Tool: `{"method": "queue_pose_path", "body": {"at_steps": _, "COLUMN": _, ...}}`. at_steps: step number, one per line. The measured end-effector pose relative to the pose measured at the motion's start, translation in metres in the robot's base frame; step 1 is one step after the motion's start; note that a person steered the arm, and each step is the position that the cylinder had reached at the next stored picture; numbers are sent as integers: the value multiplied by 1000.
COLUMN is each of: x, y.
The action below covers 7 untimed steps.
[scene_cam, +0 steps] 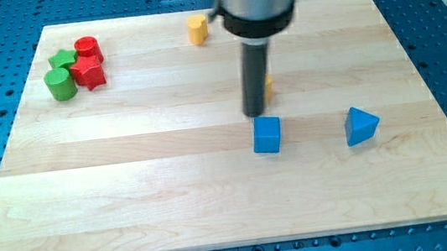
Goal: Move the hexagon to the bottom left of the heart
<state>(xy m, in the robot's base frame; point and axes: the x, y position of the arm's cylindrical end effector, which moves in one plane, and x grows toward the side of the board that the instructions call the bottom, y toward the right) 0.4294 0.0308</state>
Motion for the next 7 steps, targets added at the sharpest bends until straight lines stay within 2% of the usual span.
{"method": "queue_pose_path", "body": {"at_steps": 1, "x": -1, "y": 15}}
{"method": "queue_pose_path", "body": {"at_steps": 2, "x": -16, "y": 1}}
{"method": "queue_pose_path", "body": {"at_steps": 3, "x": -55, "y": -33}}
{"method": "queue_pose_path", "body": {"at_steps": 4, "x": -56, "y": -39}}
{"method": "queue_pose_path", "body": {"at_steps": 5, "x": -18, "y": -8}}
{"method": "queue_pose_path", "body": {"at_steps": 6, "x": -22, "y": 49}}
{"method": "queue_pose_path", "body": {"at_steps": 7, "x": -7, "y": 88}}
